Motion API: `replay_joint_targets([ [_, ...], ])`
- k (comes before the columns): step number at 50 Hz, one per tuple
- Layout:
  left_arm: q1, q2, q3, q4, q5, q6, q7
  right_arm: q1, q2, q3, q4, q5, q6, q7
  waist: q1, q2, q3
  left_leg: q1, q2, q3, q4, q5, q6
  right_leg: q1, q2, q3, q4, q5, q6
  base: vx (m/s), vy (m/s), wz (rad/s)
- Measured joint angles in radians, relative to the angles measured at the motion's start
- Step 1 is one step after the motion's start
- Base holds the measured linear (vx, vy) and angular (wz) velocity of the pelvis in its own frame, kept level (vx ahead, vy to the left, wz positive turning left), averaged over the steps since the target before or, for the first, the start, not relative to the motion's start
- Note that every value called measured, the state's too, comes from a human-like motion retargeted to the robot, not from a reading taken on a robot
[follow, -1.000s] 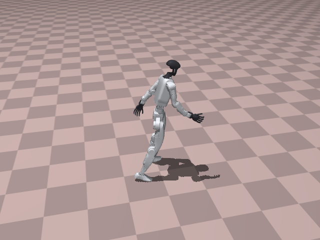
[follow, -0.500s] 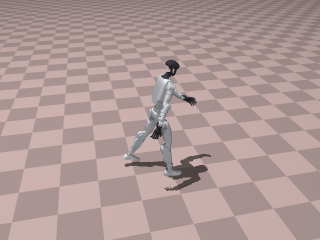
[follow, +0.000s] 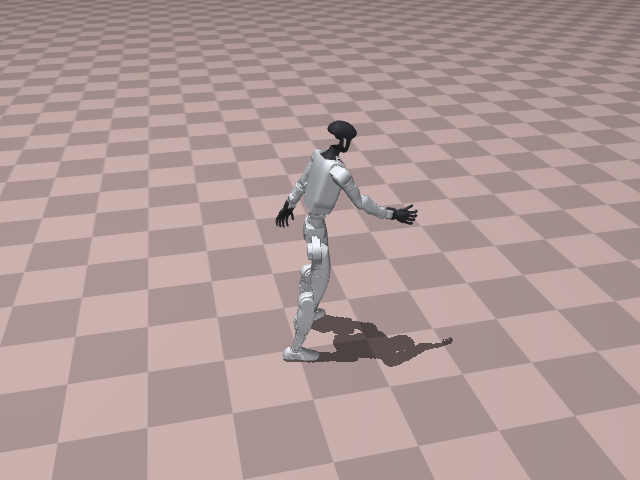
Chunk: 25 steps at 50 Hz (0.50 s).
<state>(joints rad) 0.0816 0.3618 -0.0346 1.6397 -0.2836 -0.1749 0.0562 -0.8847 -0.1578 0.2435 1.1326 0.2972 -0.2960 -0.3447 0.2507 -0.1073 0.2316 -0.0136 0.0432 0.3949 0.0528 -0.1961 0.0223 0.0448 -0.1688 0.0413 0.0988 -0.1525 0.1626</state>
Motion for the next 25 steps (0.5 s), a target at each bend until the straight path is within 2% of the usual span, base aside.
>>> replay_joint_targets([
  [5,0.114,0.085,0.096,-0.048,-0.164,-0.101,-0.069,0.116,0.025,-0.015,-0.111,0.150,-0.119,0.012,0.029,-0.047,-0.032,0.059,0.020,0.004,0.062,-0.105,0.030,0.043,0.014,-0.010,0.055,-0.016,-0.018,0.51,0.20,-0.05],
  [8,0.062,0.116,0.052,-0.037,-0.110,-0.114,-0.067,0.271,0.021,-0.051,-0.096,0.164,-0.138,0.019,0.017,-0.049,-0.048,0.082,0.033,-0.037,0.055,-0.115,0.027,-0.004,0.034,-0.066,0.190,-0.049,-0.037,0.45,0.18,0.72],
  [12,-0.135,0.128,0.014,-0.045,0.062,-0.085,0.026,0.480,0.000,-0.117,0.052,0.022,-0.056,0.009,0.030,-0.052,-0.043,0.103,0.035,-0.073,0.039,-0.111,-0.014,-0.126,0.026,-0.166,0.270,-0.107,-0.049,0.40,0.09,0.62],
  [15,-0.295,0.089,0.050,-0.121,0.085,-0.080,0.074,0.595,-0.015,-0.175,0.230,-0.095,0.033,0.053,0.022,-0.050,-0.016,0.132,0.024,-0.100,0.024,-0.099,-0.050,-0.181,0.026,-0.209,0.162,-0.099,-0.041,0.39,0.04,0.60],
  [17,-0.379,0.038,0.063,-0.207,0.030,-0.091,0.077,0.647,-0.030,-0.207,0.341,-0.141,0.085,0.106,-0.009,-0.045,0.011,0.160,0.016,-0.127,0.016,-0.092,-0.060,-0.201,0.026,-0.221,0.050,-0.028,-0.028,0.41,0.01,0.68],
  [20,-0.467,-0.045,0.014,-0.374,-0.046,-0.117,0.086,0.712,-0.065,-0.247,0.458,-0.166,0.142,0.175,-0.077,-0.037,0.048,0.208,0.000,-0.170,0.010,-0.088,-0.053,-0.239,0.018,-0.210,-0.096,0.171,0.006,0.45,-0.04,0.67],
  [23,-0.519,-0.092,-0.100,-0.565,0.008,-0.130,0.123,0.776,-0.102,-0.295,0.491,-0.136,0.163,0.219,-0.143,-0.019,0.073,0.262,0.000,-0.210,0.005,-0.093,-0.049,-0.276,0.004,-0.206,-0.179,0.227,0.047,0.52,-0.11,0.57],
  [25,-0.545,-0.103,-0.174,-0.686,0.099,-0.106,0.144,0.815,-0.124,-0.333,0.486,-0.099,0.178,0.256,-0.176,-0.002,0.080,0.290,0.003,-0.237,0.009,-0.091,-0.046,-0.279,-0.011,-0.231,-0.179,0.264,0.038,0.55,-0.14,0.40],
])
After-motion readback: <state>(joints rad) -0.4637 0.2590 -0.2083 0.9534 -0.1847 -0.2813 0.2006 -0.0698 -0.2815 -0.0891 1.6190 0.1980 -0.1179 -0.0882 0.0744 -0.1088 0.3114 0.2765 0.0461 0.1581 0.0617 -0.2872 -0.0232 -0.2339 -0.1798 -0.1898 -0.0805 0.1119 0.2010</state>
